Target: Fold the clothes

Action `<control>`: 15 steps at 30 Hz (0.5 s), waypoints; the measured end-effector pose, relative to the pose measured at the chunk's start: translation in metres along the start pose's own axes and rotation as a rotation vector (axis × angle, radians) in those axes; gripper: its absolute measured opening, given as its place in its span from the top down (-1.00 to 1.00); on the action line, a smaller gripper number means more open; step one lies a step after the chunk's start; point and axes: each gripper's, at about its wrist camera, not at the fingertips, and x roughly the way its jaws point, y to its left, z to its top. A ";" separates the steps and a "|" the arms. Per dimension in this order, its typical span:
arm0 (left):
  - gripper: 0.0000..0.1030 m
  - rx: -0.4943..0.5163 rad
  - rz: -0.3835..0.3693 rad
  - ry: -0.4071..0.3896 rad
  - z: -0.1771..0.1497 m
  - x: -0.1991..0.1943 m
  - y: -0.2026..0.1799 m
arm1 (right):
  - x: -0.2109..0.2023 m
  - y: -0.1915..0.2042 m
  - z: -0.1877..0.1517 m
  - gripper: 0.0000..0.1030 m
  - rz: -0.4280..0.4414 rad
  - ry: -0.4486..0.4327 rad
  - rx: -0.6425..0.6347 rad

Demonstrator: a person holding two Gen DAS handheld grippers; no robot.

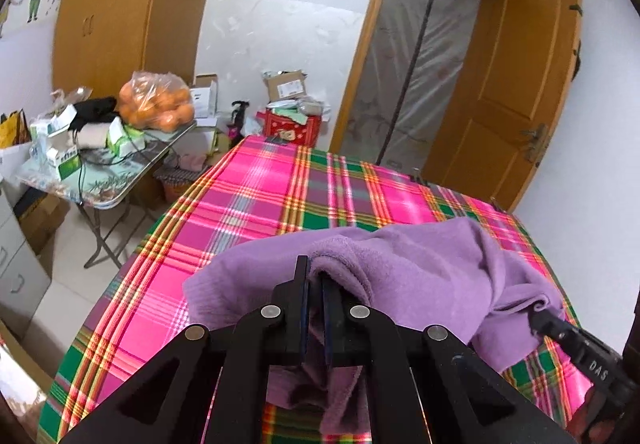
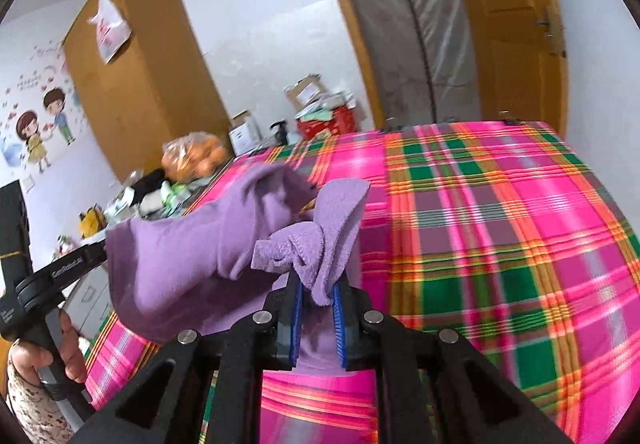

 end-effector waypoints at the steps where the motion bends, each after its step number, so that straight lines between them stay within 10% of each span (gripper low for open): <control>1: 0.90 0.009 -0.008 -0.002 0.000 -0.002 -0.005 | -0.004 -0.006 0.001 0.73 -0.010 -0.009 0.007; 15: 0.91 0.118 -0.085 -0.017 0.001 -0.012 -0.062 | -0.042 -0.073 0.017 0.78 -0.135 -0.089 0.079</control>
